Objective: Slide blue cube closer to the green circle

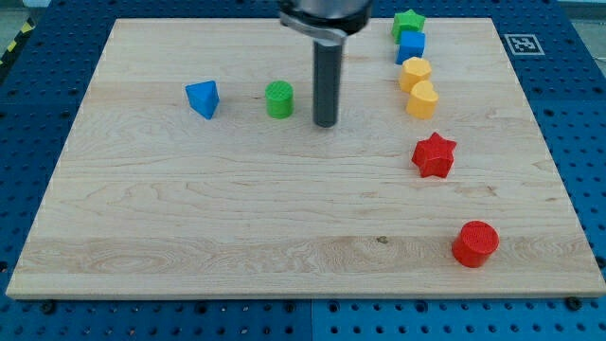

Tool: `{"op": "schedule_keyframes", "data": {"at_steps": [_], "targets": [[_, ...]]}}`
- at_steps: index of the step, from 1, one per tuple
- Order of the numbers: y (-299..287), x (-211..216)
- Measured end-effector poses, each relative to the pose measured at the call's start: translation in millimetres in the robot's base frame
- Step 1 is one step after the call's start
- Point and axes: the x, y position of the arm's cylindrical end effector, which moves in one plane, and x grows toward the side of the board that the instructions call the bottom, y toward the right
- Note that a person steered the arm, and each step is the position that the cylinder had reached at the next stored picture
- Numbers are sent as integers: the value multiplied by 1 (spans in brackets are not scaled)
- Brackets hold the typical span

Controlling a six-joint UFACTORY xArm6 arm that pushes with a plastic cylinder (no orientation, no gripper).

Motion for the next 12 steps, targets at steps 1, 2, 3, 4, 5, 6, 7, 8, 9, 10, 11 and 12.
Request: {"op": "schedule_keyframes", "data": {"at_steps": [1,2,3,4,5,6,7,8,9,10,11,12], "targets": [[47,0],[103,0],[166,19],[222,24],[231,-35],[220,-104],[160,-141],[116,-146],[102,-146],[77,-146],[45,-146],[33,-146]]}}
